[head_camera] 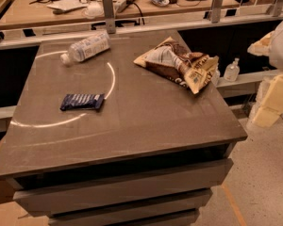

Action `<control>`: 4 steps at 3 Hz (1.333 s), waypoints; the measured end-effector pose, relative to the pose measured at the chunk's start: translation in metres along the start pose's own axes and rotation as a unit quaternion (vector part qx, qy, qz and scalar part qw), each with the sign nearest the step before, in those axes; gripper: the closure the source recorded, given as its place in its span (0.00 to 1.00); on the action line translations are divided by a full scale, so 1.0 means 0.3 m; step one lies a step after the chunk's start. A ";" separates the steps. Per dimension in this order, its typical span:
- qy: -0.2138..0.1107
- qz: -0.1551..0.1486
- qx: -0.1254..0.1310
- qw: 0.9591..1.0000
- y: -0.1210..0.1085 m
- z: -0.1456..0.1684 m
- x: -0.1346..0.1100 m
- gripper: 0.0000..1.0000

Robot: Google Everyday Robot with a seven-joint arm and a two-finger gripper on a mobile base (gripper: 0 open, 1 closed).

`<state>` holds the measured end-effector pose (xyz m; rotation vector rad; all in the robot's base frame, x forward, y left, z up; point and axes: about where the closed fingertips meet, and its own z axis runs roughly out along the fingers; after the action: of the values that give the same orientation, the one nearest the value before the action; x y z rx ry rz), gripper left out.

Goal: Move brown chip bag near rxbar blueberry

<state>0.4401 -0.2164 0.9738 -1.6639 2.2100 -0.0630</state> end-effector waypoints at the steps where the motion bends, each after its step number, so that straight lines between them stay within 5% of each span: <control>1: -0.066 0.011 0.026 0.997 -0.053 0.038 -0.022 0.00; 2: -0.155 0.036 0.054 0.986 -0.149 0.074 -0.098 0.00; 3: -0.231 0.095 0.066 0.966 -0.294 0.177 -0.209 0.00; 4: -0.246 0.139 0.072 0.956 -0.402 0.297 -0.267 0.00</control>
Offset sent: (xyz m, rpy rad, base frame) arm 0.1089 0.0411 0.0076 0.5775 -0.3069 -0.0366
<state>0.5979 -0.1614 0.9430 -1.1234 1.9714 0.2339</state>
